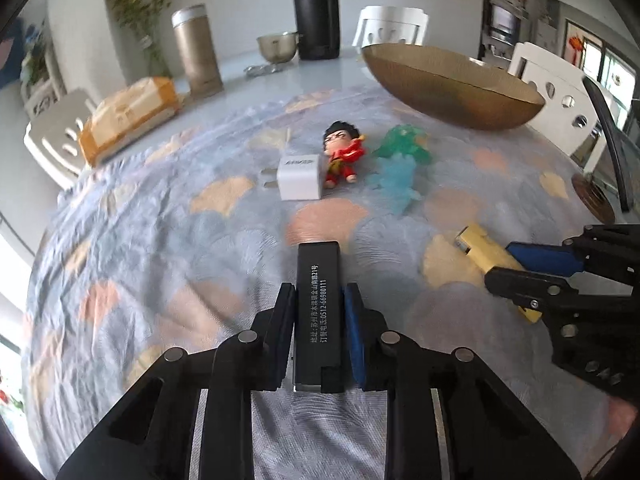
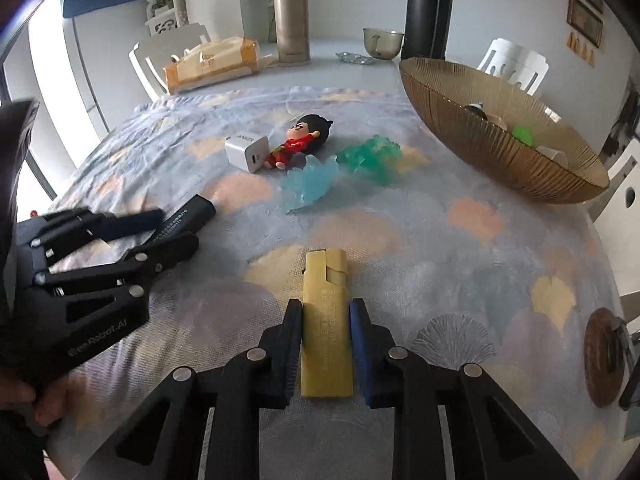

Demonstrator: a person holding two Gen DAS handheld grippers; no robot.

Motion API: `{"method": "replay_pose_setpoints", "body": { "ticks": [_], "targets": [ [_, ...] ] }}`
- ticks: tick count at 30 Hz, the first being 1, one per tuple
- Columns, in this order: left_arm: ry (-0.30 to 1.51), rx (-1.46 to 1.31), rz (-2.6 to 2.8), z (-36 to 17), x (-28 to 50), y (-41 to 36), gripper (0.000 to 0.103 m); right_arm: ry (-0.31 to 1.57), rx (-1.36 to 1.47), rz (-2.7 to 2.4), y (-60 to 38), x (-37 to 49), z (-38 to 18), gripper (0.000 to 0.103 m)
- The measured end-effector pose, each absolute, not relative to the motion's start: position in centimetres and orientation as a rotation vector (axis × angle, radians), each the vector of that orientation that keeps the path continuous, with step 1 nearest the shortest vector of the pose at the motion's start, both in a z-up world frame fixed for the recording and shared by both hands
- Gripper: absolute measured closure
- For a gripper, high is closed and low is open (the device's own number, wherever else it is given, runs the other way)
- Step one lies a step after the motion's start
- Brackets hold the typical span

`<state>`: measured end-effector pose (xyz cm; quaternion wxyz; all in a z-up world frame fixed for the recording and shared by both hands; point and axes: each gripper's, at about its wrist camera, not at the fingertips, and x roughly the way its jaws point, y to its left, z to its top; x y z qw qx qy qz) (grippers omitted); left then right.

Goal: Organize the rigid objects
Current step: 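Grasp the yellow lighter with the right tool while the left tool holds the black lighter, then carry both lighters over the amber bowl and open both tools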

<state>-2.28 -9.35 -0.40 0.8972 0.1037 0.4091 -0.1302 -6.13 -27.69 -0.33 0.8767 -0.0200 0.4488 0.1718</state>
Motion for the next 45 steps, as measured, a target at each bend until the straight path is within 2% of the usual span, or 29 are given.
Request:
{"method": "replay_pose_setpoints", "body": {
  "ticks": [6,13,25,29,35,38,41,45],
  "targets": [
    [0.761,0.064,-0.303,1.2,-2.9,-6.8,0.082,0.846,0.195,0.527,-31.5,-7.3,1.3,0.080],
    [0.749,0.061,-0.312,1.3,-2.9,-7.1,0.082,0.880,0.183,0.477,-31.2,-6.7,0.6,0.080],
    [0.742,0.069,-0.299,1.4,-3.1,-7.0,0.082,0.808,0.140,0.448,-31.4,-7.7,1.4,0.080],
    [0.719,0.069,-0.308,3.2,-2.5,-7.9,0.082,0.761,0.131,0.419,-32.2,-8.1,3.4,0.080],
    [0.511,0.097,-0.392,12.3,-0.5,-12.2,0.082,0.594,0.106,0.293,-34.2,-7.1,10.9,0.080],
    [0.445,0.122,-0.433,15.3,1.6,-15.6,0.082,0.545,0.093,0.152,-35.0,-5.3,13.6,0.080],
    [0.453,0.118,-0.455,15.5,4.7,-18.7,0.082,0.545,0.103,0.043,-35.4,-3.0,14.2,0.080],
    [0.555,0.066,-0.468,12.7,8.7,-21.0,0.082,0.639,0.171,-0.039,-37.1,0.8,12.2,0.080]
  ]
}}
